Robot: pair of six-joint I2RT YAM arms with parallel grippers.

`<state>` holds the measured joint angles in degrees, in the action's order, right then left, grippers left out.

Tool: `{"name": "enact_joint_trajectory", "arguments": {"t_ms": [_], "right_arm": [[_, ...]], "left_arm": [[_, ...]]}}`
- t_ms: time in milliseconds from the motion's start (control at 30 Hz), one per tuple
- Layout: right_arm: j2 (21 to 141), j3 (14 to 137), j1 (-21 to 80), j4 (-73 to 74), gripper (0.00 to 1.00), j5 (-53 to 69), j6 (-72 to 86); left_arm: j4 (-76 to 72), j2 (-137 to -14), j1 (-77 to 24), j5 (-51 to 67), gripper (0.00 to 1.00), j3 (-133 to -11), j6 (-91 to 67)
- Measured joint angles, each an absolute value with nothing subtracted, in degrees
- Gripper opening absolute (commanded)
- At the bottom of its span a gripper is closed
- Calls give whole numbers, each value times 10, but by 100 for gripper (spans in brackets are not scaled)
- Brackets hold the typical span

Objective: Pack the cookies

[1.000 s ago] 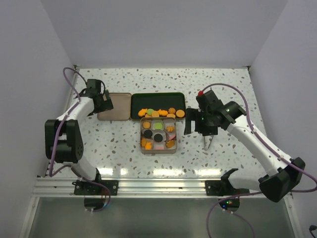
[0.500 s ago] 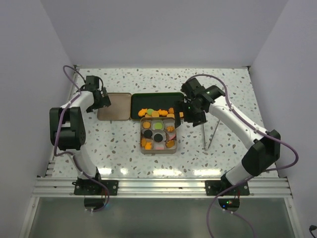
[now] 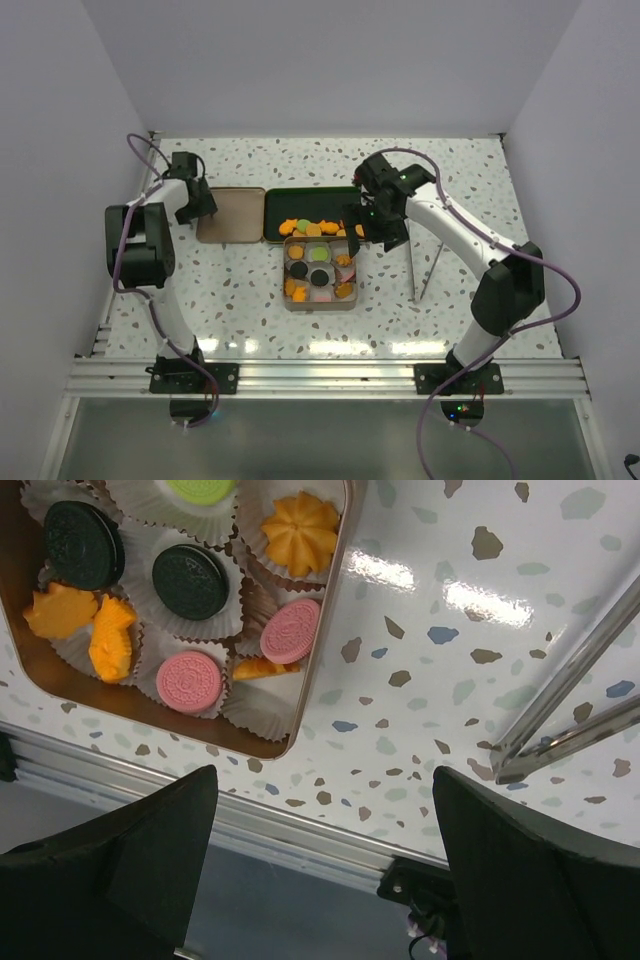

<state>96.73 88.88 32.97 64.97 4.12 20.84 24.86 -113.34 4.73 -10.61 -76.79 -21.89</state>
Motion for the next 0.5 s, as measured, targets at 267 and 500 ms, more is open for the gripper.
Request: {"name": "enact_joint_trajectory", "arguments": {"t_ms": [267,500], "right_arm": [[971,889,327,651,92,41,201],[970,889,322,651,92,41,200]], "left_arm": [[239,-1150,63,-104,18,-785,-220],[232,-1151,72,-111,0,-785,-215]]}}
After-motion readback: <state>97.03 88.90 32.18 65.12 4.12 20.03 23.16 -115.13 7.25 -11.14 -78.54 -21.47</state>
